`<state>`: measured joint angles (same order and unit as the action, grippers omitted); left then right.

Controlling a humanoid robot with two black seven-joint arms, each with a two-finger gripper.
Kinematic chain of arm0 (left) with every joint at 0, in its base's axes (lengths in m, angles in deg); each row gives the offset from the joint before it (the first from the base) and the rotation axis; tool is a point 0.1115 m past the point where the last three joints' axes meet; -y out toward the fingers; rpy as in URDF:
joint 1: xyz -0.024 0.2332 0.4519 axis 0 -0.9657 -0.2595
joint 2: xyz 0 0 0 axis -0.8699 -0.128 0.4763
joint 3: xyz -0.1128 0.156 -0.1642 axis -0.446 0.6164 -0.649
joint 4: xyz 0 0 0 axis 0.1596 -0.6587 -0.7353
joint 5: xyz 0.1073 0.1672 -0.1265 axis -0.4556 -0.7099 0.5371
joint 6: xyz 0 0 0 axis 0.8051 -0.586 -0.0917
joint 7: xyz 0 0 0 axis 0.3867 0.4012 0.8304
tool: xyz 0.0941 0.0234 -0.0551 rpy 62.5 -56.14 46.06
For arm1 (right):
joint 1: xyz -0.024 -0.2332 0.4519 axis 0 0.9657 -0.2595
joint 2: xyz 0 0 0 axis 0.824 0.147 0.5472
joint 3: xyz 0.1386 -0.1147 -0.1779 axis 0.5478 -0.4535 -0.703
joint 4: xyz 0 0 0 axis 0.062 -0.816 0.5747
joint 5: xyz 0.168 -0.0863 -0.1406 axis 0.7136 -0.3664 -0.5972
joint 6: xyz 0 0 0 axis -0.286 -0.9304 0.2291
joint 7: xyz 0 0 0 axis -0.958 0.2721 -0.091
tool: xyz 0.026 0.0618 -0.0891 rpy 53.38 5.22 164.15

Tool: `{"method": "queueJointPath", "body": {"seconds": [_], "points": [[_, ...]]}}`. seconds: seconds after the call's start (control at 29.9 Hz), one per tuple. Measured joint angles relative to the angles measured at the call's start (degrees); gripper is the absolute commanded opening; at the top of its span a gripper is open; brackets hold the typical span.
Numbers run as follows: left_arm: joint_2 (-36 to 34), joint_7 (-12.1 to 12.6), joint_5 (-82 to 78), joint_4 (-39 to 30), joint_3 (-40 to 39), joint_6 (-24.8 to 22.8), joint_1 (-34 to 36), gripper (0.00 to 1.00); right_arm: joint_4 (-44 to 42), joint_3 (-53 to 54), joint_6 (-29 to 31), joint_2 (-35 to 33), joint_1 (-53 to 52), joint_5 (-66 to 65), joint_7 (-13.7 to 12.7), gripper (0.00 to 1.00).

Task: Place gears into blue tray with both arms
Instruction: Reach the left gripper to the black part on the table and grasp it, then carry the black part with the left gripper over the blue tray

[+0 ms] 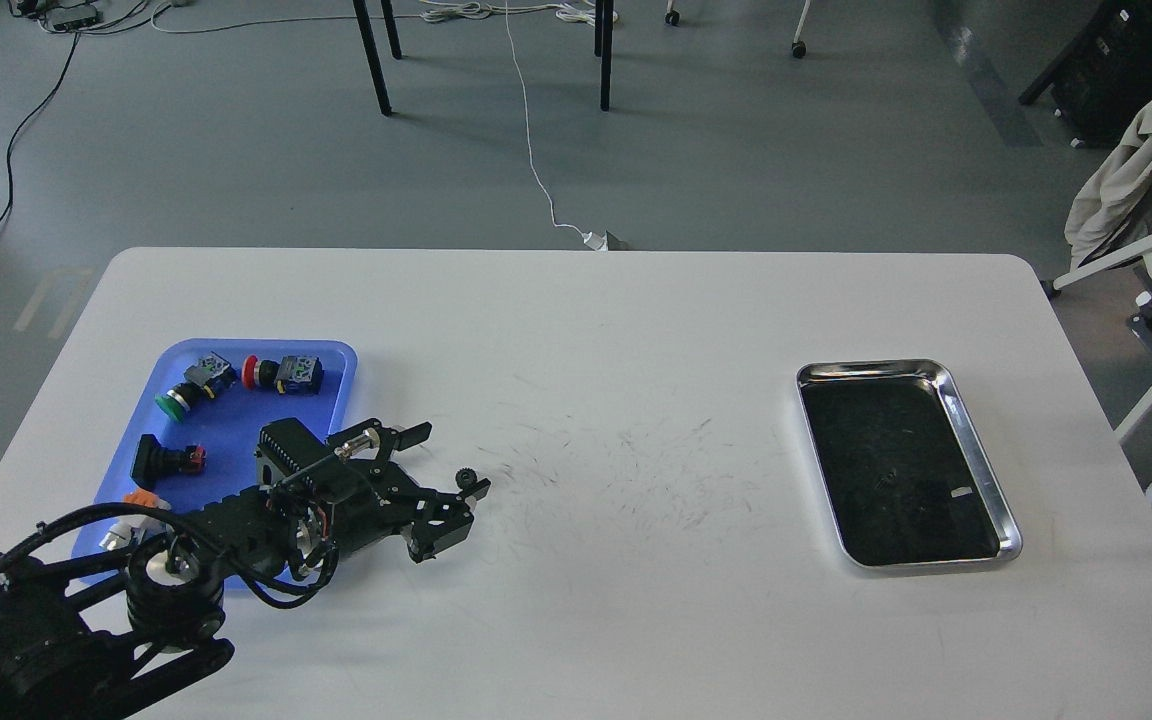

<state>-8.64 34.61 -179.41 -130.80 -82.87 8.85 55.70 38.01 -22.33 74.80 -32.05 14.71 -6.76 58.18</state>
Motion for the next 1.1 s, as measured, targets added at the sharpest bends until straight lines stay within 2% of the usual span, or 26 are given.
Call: {"method": "queueJointPath", "body": {"seconds": [0.23,0.67,0.77,0.84,0.9,1.0,1.1], "points": [[1.46,-0.26,-0.02,3.1,0.01,0.01,-0.15,0.79,-0.01,0.07,0.0,-0.08,-0.06,0.0,0.0,0.96],[3.13,-0.45,-0.01,4.68,0.04,0.04,-0.4,0.63,-0.19,0.16,-0.01,-0.08,-0.06,0.0,0.0,0.96],[3.7,-0.45,-0.01,4.96,0.32,0.04,-0.4,0.51,-0.27,0.16,-0.01,-0.08,-0.06,0.0,0.0,0.96],[4.23,-0.45,0.0,5.21,0.7,0.0,-0.4,0.48,-0.57,0.18,-0.01,-0.08,-0.06,0.0,0.0,0.96],[4.5,-0.46,-0.01,5.3,1.07,-0.11,-0.38,0.35,-0.97,0.18,-0.01,-0.08,-0.25,0.0,0.0,0.96],[4.55,-0.48,-0.01,5.34,1.59,-0.13,-0.34,0.2,-1.46,0.18,-0.01,-0.12,-0.64,-0.03,-0.05,0.96],[4.55,-0.49,0.0,5.37,1.76,-0.2,-0.34,0.1,-1.57,0.18,-0.01,-0.19,-0.8,-0.05,-0.09,0.96]]}}
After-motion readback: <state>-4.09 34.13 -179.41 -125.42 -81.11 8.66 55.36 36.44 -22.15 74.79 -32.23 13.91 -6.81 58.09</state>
